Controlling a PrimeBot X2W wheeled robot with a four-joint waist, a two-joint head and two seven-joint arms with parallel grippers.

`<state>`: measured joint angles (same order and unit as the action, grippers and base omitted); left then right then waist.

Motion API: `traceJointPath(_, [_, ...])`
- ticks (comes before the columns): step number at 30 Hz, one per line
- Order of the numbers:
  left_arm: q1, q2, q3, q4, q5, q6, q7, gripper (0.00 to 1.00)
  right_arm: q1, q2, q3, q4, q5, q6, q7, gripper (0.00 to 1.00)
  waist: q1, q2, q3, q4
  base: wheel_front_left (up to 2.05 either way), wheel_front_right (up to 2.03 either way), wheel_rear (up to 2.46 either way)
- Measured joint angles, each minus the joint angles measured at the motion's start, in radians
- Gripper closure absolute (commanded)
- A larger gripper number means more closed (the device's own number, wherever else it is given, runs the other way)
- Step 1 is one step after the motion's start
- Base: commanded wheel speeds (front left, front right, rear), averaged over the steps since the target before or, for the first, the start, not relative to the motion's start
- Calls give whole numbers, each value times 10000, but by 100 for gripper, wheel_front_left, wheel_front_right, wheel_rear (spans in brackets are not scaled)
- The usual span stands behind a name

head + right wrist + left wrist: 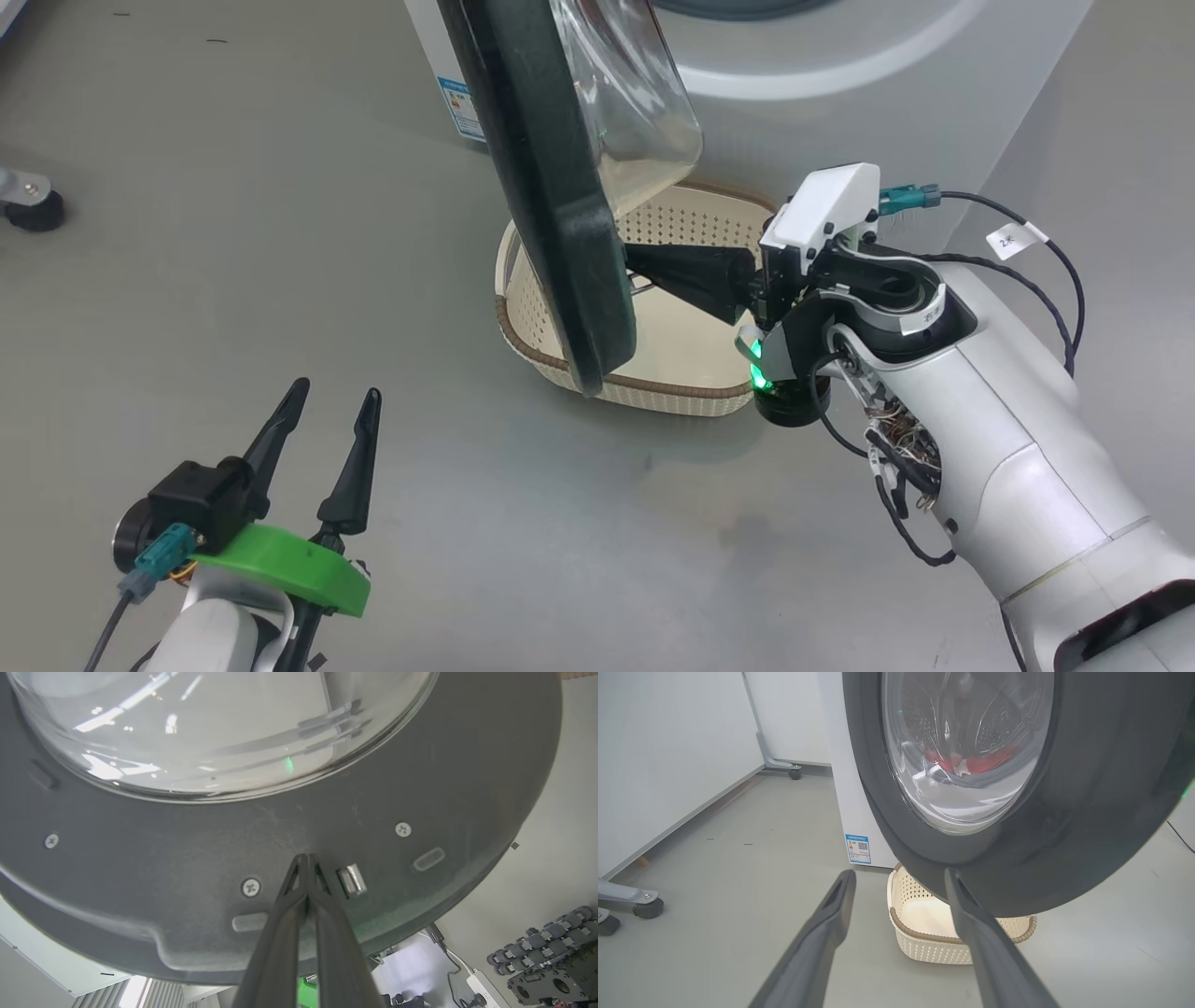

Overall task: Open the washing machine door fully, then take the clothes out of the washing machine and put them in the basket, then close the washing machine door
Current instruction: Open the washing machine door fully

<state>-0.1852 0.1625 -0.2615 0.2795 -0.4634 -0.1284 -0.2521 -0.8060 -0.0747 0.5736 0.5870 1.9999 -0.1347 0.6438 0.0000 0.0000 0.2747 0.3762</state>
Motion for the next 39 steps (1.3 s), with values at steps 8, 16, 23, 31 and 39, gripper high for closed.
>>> traceJointPath(8, [-1, -59, -19, 4, 0, 0, 0, 0, -2, -25, 1197, -518, 915, 0, -339, 100, 0, 0, 38, 81, 0, 0, 0])
traceJointPath(16, [-3, -71, -2, 6, -2, 0, 0, 0, -55, -42, 1854, -917, 1578, 0, -865, 100, 0, 0, 86, 123, 0, 0, 0])
traceJointPath(23, [-4, -69, 219, 27, -2, 0, 0, 0, -111, -21, 2125, -966, 1732, 0, -1327, 100, 0, 0, 39, 54, 0, 0, 0])
traceJointPath(31, [-1, -42, 591, 44, 67, 0, 0, 0, -129, 21, 2449, -407, 483, 385, -2090, 100, 0, 0, -337, -210, 0, 0, 0])
traceJointPath(39, [55, -36, 890, 75, 253, 0, 0, 0, -88, -1064, 3095, -309, -1601, 1369, -3409, 100, 0, 0, -921, -662, 0, 0, 0])
